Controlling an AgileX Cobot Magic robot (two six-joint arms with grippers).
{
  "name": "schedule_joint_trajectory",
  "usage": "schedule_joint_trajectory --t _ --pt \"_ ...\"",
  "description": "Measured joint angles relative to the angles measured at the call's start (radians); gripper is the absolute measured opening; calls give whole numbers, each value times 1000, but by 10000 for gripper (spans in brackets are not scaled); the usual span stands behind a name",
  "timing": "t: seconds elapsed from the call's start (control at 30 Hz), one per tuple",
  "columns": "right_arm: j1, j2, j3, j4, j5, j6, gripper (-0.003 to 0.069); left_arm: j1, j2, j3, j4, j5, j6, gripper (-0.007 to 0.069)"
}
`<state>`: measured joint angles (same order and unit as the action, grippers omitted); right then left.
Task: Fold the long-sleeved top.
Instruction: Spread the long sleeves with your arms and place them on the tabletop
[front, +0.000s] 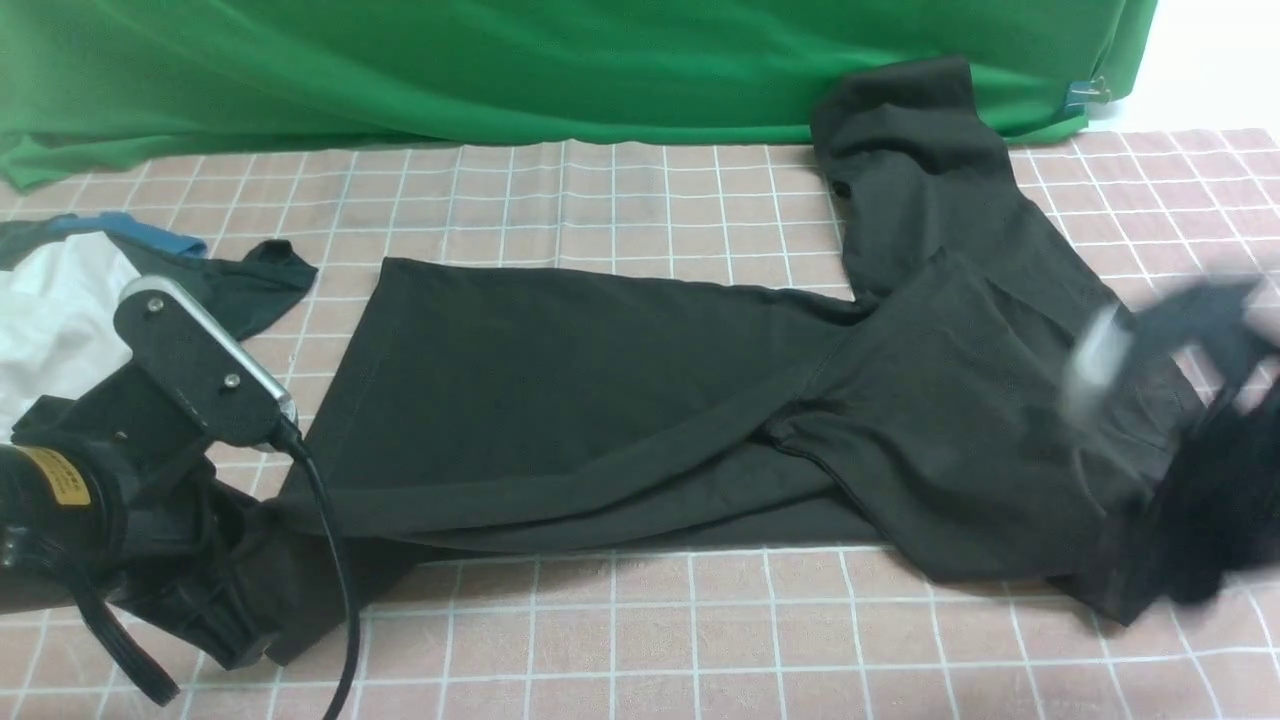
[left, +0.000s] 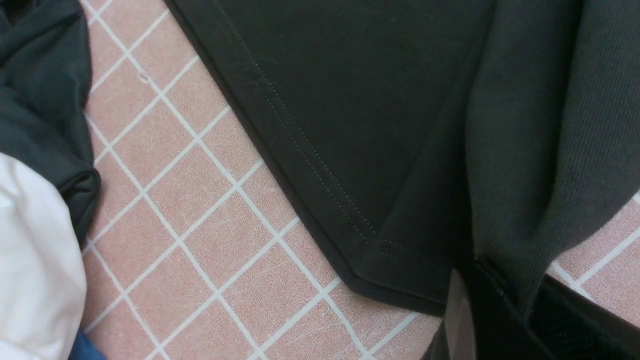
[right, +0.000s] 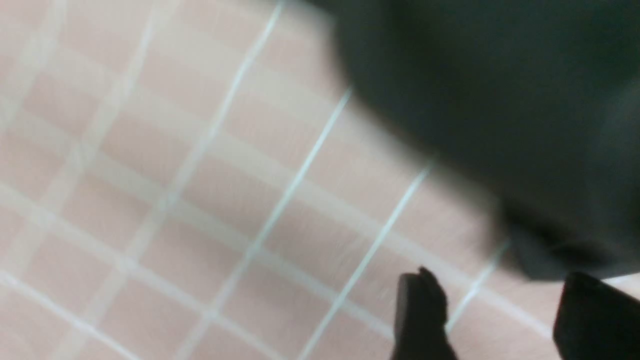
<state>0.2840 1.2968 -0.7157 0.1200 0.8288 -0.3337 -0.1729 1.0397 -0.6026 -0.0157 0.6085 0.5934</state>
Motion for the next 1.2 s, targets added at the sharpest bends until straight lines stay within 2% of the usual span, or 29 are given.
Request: schedule_joint_trajectory --t 0.1,0.2,0.43,0.57,0.73,0.97,1.07,1.2 --pt "72 37 81 -151 -122 107 462 0 0 0 -9 0 0 35" --pt "76 81 92 -237 -180 187 482 0 0 0 -14 0 0 35" --pt "-4 203 92 -277 -301 224 487 0 0 0 -20 0 0 35" --pt "-51 236 68 -279 -315 236 461 0 0 0 -21 0 0 35" --pt "-65 240 52 -280 -338 236 382 0 0 0 -23 0 0 35" --pt "-65 293 35 -270 -303 236 177 0 0 0 -23 0 0 35" --pt "-65 291 8 -243 -193 236 80 0 0 0 -23 0 0 35" --pt "-57 159 -13 -112 140 207 57 0 0 0 -12 11 0 35"
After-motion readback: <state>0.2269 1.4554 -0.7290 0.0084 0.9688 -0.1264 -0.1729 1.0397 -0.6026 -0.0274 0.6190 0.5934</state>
